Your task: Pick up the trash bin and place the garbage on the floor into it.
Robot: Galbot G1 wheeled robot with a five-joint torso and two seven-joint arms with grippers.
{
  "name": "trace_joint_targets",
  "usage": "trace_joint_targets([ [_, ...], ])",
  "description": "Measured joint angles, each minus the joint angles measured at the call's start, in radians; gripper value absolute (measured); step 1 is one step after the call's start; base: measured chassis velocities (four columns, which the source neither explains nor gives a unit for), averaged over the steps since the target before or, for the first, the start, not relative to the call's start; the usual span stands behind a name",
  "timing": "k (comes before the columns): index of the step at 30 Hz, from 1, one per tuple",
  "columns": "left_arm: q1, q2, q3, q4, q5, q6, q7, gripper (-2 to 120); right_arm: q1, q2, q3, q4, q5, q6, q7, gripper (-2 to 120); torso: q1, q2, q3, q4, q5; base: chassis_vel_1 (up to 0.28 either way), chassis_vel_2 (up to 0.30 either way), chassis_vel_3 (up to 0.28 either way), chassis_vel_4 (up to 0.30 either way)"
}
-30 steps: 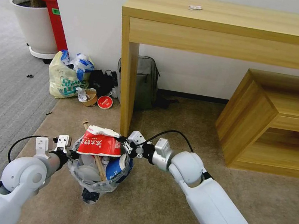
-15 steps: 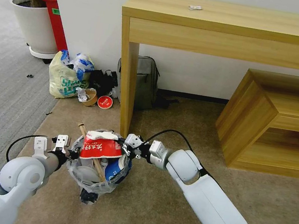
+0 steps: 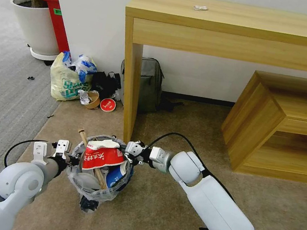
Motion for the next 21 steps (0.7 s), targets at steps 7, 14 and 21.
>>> trace_joint_targets([
  [7,-0.001,-0.002,0.0,0.0,-0.001,0.0,0.002,0,-0.005,-0.007,-0.003,0.007,0.028,0.0,0.029,21,0.0,0.0,0.0,0.0,-0.0001,0.0,0.0,0.0,0.0],
  [14,-0.001,-0.004,0.0,0.003,-0.001,0.0,0.004,0,-0.009,-0.01,0.006,0.009,0.046,-0.001,0.053,45,0.0,0.0,0.0,0.0,-0.0001,0.0,0.0,0.0,0.0],
  [21,-0.001,-0.005,-0.001,0.003,-0.001,0.0,0.005,0,-0.013,-0.008,0.017,0.011,0.06,-0.003,0.072,75,0.0,0.0,0.0,0.0,0.0,0.0,0.0,0.0,0.0],
])
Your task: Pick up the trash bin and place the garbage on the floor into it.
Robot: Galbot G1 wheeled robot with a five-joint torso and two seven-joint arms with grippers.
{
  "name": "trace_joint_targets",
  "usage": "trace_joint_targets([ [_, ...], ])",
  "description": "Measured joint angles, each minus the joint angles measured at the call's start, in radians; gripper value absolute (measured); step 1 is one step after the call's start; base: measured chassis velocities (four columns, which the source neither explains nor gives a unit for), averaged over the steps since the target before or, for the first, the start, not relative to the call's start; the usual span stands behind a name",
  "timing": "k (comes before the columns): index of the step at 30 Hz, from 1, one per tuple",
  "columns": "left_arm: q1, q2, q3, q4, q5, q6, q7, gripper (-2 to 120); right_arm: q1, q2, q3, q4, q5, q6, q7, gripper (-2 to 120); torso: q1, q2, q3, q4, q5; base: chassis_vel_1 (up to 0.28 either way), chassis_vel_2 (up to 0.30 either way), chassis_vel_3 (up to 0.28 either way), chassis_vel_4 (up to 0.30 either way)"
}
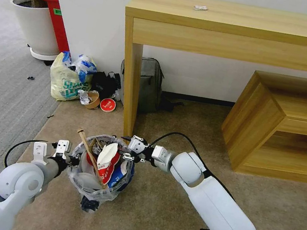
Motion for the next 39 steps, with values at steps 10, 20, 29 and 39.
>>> trace_joint_targets([
  [10,-0.007,-0.004,-0.002,0.012,-0.007,0.0,0.001,0,-0.008,-0.01,0.02,0.024,0.034,-0.014,0.023,100,0.0,0.0,0.0,0.0,0.0,0.0,0.0,0.0,0.0],
  [20,0.009,0.006,-0.011,0.013,-0.034,0.0,-0.004,0,-0.035,-0.015,0.065,0.071,0.079,-0.046,0.053,100,0.0,0.0,0.0,0.0,0.0,0.0,0.0,0.0,0.0],
  [29,0.017,0.009,-0.022,0.013,-0.044,0.0,-0.008,0,-0.085,-0.055,0.112,0.147,0.145,-0.087,0.116,100,0.0,0.0,0.0,0.0,0.0,0.0,0.0,0.0,0.0],
  [39,0.025,-0.009,-0.032,0.014,-0.042,0.0,-0.011,0,-0.195,-0.074,0.192,0.247,0.28,-0.16,0.284,100,0.0,0.0,0.0,0.0,0.0001,0.0,0.0,0.0,0.0],
])
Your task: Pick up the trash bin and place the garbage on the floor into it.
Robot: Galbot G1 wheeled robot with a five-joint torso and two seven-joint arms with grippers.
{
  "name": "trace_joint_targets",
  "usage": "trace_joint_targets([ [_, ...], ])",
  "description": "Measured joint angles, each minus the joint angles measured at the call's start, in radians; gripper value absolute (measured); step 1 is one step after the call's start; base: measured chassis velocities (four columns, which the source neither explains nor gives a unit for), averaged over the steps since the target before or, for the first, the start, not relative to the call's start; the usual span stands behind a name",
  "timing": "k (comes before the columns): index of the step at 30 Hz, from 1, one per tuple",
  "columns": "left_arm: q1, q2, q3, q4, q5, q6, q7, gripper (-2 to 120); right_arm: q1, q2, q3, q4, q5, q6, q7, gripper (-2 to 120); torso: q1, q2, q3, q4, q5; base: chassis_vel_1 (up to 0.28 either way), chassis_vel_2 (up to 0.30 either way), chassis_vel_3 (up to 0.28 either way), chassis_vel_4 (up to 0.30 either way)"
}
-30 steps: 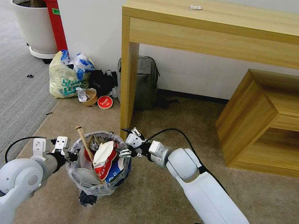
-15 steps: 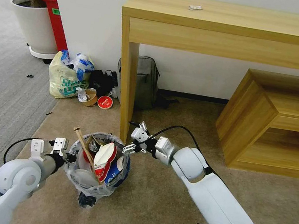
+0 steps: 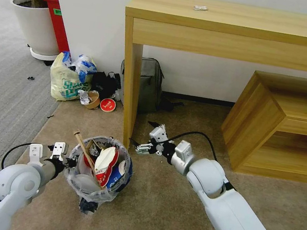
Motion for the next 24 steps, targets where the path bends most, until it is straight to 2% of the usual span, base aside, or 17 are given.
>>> trace_joint_targets([
  [11,0.007,-0.008,-0.006,-0.001,0.009,0.0,0.004,0,-0.176,0.008,0.152,0.118,0.023,-0.004,0.099,100,0.0,0.0,0.0,0.0,-0.0002,0.0,0.0,0.0,0.0],
  [17,0.019,-0.002,-0.014,-0.004,0.01,0.0,0.004,0,-0.385,0.063,0.331,0.183,-0.011,0.074,0.161,100,0.0,0.0,0.0,0.0,0.0001,0.0,0.0,0.0,0.0],
  [19,0.019,-0.001,-0.014,-0.004,0.01,0.0,0.004,0,-0.425,0.076,0.368,0.193,-0.026,0.087,0.155,100,0.0,0.0,0.0,0.0001,0.0,0.0,0.0,0.0,0.0],
  [21,0.016,0.005,-0.015,-0.003,0.01,0.0,0.003,0,-0.532,0.097,0.466,0.209,-0.073,0.143,0.126,100,0.0,0.0,0.0,-0.0001,0.0002,0.0,0.0,0.0,0.0],
  [23,0.015,0.006,-0.015,-0.001,0.01,0.0,0.003,0,-0.556,0.101,0.488,0.213,-0.081,0.159,0.117,100,0.0,0.0,0.0,-0.0001,0.0,0.0,0.0,0.0,0.0],
  [24,0.014,0.008,-0.02,0.001,0.01,0.0,0.003,0,-0.615,0.107,0.541,0.226,-0.09,0.187,0.096,100,0.0,0.0,0.0,-0.0007,-0.0001,0.0,0.0,0.0,0.0],
])
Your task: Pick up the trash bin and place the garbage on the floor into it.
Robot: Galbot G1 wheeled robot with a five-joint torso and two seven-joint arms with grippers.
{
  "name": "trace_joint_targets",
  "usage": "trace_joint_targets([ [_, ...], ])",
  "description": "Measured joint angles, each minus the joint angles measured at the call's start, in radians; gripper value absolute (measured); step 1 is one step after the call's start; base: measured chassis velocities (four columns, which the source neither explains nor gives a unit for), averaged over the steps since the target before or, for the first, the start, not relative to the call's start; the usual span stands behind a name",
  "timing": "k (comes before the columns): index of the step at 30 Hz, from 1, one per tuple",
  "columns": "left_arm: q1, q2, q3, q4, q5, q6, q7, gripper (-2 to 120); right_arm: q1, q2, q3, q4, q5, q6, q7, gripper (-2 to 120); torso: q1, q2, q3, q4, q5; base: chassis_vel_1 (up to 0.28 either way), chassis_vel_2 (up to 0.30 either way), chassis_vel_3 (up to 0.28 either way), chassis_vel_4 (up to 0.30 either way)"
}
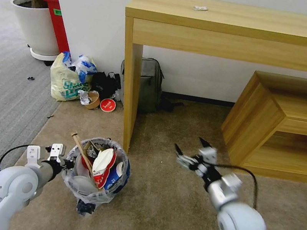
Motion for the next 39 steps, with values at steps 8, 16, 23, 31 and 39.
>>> trace_joint_targets([
  [8,0.018,-0.01,-0.02,-0.003,-0.001,0.0,-0.017,0,-0.06,-0.049,0.072,0.022,0.026,0.041,-0.037,100,0.0,0.0,0.0,0.0009,0.0,0.0,0.0,0.0,0.0],
  [16,0.002,-0.007,-0.029,-0.001,-0.031,0.0,-0.045,0,-0.106,-0.155,0.083,0.03,0.065,0.079,-0.03,100,0.0,0.0,0.0,0.0006,0.0,0.0,0.0,0.0,0.0],
  [23,-0.029,0.001,-0.044,0.032,-0.071,0.0,-0.076,0,-0.098,-0.12,0.074,0.002,0.057,0.089,-0.029,100,0.0,0.0,0.0,0.0007,0.0001,0.0,0.0,0.0,0.0],
  [31,-0.037,-0.008,-0.047,0.067,-0.118,0.0,-0.097,0,-0.089,-0.113,0.066,-0.006,0.056,0.089,-0.028,100,0.0,0.0,0.0,0.0006,0.0,0.0,0.0,0.0,0.0],
  [39,-0.044,-0.019,-0.045,0.089,-0.108,0.0,-0.1,0,-0.078,-0.109,0.054,-0.006,0.052,0.083,-0.025,100,0.0,0.0,0.0,0.0007,0.0,0.0,0.0,0.0,0.0],
])
